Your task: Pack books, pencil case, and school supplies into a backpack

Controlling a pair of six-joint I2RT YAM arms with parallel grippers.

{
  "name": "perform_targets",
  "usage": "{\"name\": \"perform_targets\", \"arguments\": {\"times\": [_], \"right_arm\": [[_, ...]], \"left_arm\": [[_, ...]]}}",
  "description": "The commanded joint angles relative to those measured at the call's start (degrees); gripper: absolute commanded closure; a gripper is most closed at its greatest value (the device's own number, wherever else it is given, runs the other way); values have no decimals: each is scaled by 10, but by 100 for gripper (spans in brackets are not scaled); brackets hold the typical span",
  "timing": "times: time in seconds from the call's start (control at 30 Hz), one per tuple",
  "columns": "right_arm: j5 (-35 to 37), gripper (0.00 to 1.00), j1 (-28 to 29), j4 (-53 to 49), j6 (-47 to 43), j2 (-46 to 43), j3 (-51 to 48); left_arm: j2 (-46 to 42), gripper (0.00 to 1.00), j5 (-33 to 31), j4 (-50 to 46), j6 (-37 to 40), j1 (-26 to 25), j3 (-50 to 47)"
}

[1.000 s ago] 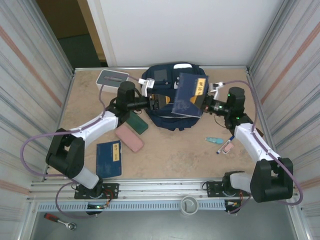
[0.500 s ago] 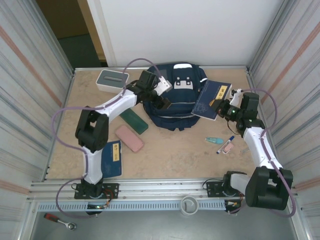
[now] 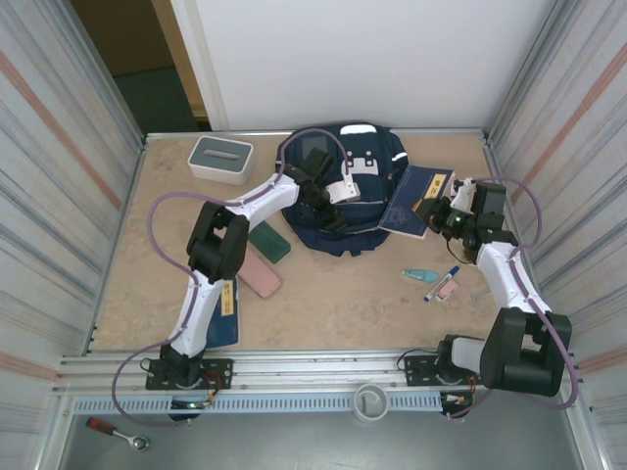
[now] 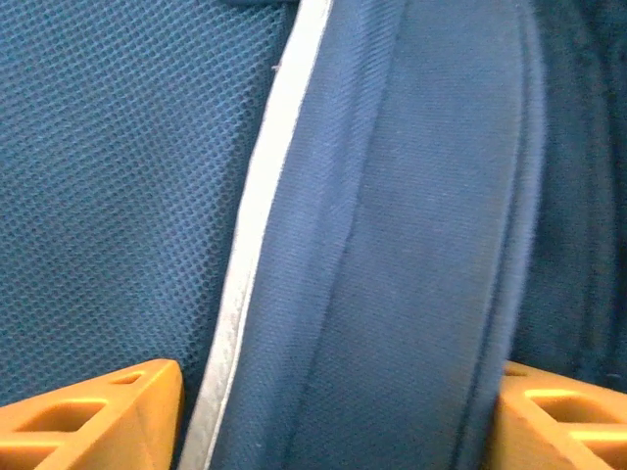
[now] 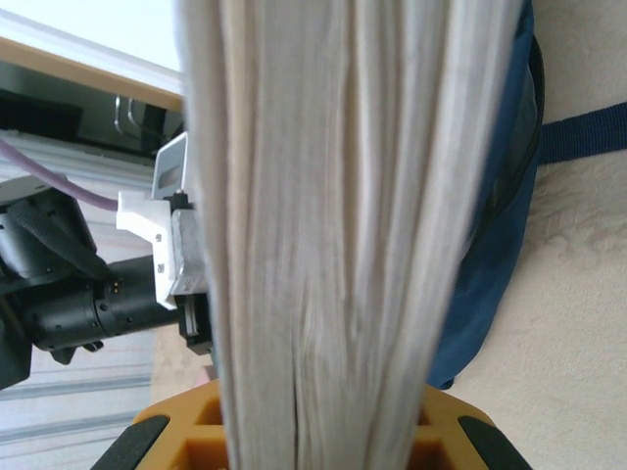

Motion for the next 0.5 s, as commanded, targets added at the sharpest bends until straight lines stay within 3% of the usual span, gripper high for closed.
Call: {"name": "perform_targets", "arguments": {"times": [0.0,0.27,0.47], "right_arm": [[-17,100,-3,17,-11,0,-2],[-16,100,-2,-5,-15,-26,-21],[21,100,-3,-102,-57,-84,-20]], "left_arm": [[15,39,-29,-19,22,0,22],[0,77,-8,2,-22,0,30],[-87,100,34,83,-124,16,2]]}}
